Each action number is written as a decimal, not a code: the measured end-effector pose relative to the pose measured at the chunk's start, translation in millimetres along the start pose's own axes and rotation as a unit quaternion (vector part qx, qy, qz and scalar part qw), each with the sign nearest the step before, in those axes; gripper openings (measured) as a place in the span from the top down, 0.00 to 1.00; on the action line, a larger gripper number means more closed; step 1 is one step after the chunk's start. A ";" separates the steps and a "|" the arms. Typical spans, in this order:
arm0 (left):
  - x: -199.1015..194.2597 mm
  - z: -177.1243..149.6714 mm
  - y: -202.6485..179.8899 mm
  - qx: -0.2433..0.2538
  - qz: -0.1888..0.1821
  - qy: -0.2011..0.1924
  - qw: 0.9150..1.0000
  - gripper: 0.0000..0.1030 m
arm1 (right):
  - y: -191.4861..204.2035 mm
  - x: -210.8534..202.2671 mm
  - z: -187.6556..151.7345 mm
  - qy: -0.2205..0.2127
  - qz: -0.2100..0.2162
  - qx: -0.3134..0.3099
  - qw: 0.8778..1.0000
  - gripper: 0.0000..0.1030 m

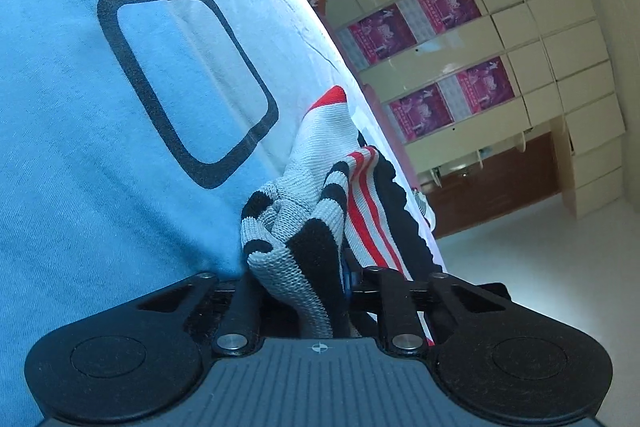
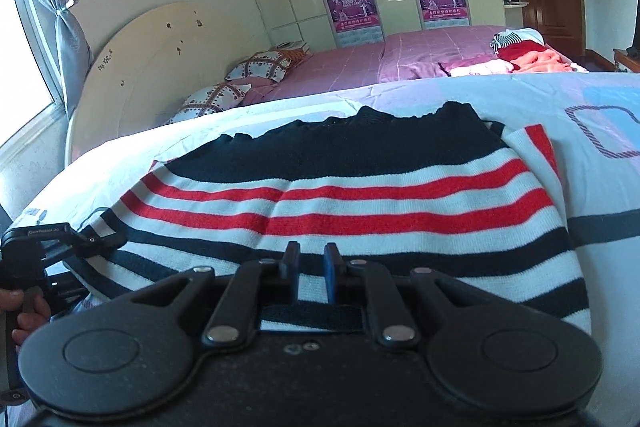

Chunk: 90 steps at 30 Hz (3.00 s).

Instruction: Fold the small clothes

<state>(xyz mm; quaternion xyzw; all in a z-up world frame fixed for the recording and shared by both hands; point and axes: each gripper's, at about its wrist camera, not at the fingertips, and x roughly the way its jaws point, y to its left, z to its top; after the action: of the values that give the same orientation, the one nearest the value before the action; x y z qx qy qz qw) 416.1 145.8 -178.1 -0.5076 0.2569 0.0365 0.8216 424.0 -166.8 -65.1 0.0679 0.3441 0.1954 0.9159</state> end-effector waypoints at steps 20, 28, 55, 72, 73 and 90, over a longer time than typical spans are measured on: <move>4.0 17.2 12.6 0.005 -0.040 0.041 0.998 0.83 | 47.3 63.4 13.3 0.052 -0.081 -0.040 0.995 0.88; -0.1 18.8 11.1 0.012 -0.051 0.036 0.998 0.86 | 51.1 65.4 12.3 0.058 -0.088 -0.064 0.992 0.88; 31.3 -173.9 -266.7 0.484 -0.066 0.184 0.853 0.58 | -183.6 -104.5 -49.9 -0.125 0.055 0.352 0.926 0.25; -41.9 -49.8 -159.0 0.329 0.015 0.110 0.938 0.42 | -159.7 -58.9 -40.1 0.020 0.164 0.412 0.896 0.12; -40.1 -50.2 -155.7 0.317 0.013 0.111 0.942 0.42 | -156.1 -54.9 -35.6 0.019 0.156 0.403 0.901 0.18; 16.3 -83.3 -182.0 0.358 0.066 0.123 0.923 0.42 | -113.2 -88.9 -20.4 0.009 -0.015 0.182 0.983 0.82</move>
<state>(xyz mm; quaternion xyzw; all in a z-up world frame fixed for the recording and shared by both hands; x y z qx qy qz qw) 456.5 -16.2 -66.7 -0.1624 0.3848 -0.0660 0.9062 384.8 -306.5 -56.1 0.2266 0.3828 0.1162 0.8881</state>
